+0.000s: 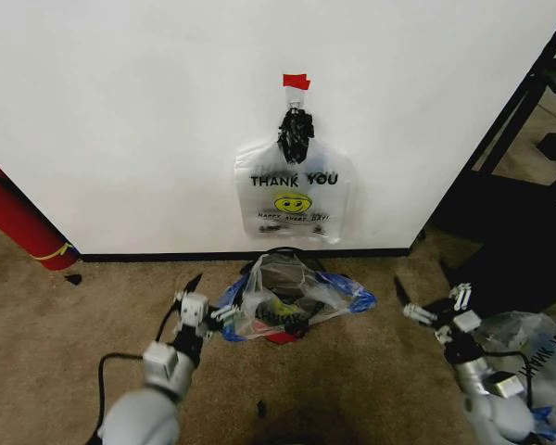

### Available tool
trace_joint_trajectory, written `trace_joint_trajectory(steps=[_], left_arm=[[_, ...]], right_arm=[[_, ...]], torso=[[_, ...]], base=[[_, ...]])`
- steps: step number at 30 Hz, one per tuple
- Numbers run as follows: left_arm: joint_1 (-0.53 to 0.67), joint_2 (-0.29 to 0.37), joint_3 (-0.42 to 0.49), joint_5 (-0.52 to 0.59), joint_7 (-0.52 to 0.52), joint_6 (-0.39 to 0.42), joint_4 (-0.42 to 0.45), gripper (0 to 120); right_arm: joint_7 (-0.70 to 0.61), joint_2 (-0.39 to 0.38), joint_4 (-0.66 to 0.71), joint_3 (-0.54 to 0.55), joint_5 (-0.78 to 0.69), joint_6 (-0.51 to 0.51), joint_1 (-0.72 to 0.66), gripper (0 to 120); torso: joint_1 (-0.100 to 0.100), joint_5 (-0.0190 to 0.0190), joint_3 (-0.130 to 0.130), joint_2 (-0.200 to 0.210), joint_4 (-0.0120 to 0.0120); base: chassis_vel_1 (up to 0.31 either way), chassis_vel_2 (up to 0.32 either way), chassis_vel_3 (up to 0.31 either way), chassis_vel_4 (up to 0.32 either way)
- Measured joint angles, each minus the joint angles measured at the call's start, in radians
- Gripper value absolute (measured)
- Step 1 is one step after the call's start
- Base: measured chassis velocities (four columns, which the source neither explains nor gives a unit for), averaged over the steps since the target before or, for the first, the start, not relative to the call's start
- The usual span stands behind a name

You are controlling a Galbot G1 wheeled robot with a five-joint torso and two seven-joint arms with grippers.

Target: Pick up the garbage bag from the wall and place it over the trash bin.

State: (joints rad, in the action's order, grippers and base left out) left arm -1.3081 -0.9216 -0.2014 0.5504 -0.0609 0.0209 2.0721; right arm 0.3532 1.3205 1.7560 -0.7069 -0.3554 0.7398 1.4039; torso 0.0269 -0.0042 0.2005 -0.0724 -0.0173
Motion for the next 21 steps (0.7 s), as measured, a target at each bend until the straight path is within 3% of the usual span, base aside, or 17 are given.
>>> trace_joint_trajectory(steps=[5, 7, 8, 10, 12, 14, 18, 21], left_arm=[[0.194, 0.016, 0.051, 0.068, 0.06, 0.024, -0.125, 100], [0.245, 0.019, 0.064, 0.072, 0.063, 0.038, -0.151, 100], [0.374, 0.038, 0.106, 0.077, 0.074, 0.086, -0.212, 100], [0.408, 0.049, 0.122, 0.077, 0.08, 0.11, -0.227, 100], [0.489, 0.066, 0.174, 0.075, 0.092, 0.185, -0.269, 100], [0.557, 0.068, 0.219, 0.069, 0.095, 0.259, -0.31, 100], [0.63, 0.041, 0.256, 0.021, 0.102, 0.357, -0.376, 100], [0.701, -0.002, 0.277, -0.064, 0.181, 0.477, -0.445, 100]], right_arm=[[-0.048, 0.045, 0.06, -0.007, 0.133, 0.022, 0.004, 100], [-0.05, 0.053, 0.078, -0.011, 0.155, 0.025, 0.01, 100], [-0.054, 0.065, 0.123, -0.01, 0.177, 0.017, 0.022, 100], [-0.056, 0.067, 0.133, -0.009, 0.179, 0.012, 0.024, 100], [-0.06, 0.078, 0.16, -0.014, 0.186, 0.006, 0.034, 100], [-0.066, 0.091, 0.182, -0.026, 0.202, 0.007, 0.045, 100], [-0.072, 0.101, 0.211, -0.032, 0.219, 0.008, 0.054, 100], [-0.072, 0.108, 0.237, -0.04, 0.226, 0.008, 0.082, 100]], torso=[[0.0, 0.0001, 0.0, 0.0, 0.0007], [0.0, -0.0002, 0.0, 0.0, -0.0001], [0.0, 0.0, 0.0, 0.0, -0.0008], [0.0, 0.0001, 0.0, 0.0, -0.0006], [0.0, 0.0, 0.0, 0.0, 0.0008], [0.0, -0.0001, 0.0, 0.0, 0.0002], [0.0, 0.0001, 0.0, 0.0, 0.0002], [0.0, 0.0, 0.0, 0.0, 0.0001]], base=[[0.0, 0.0, 0.0, 0.0], [0.0, 0.0, 0.0, 0.0], [0.0, 0.0, 0.0, 0.0], [0.0, 0.0, 0.0, 0.0], [0.0, 0.0, 0.0, 0.0], [0.0, 0.0, 0.0, 0.0], [0.0, 0.0, 0.0, 0.0], [0.0, 0.0, 0.0, 0.0]])
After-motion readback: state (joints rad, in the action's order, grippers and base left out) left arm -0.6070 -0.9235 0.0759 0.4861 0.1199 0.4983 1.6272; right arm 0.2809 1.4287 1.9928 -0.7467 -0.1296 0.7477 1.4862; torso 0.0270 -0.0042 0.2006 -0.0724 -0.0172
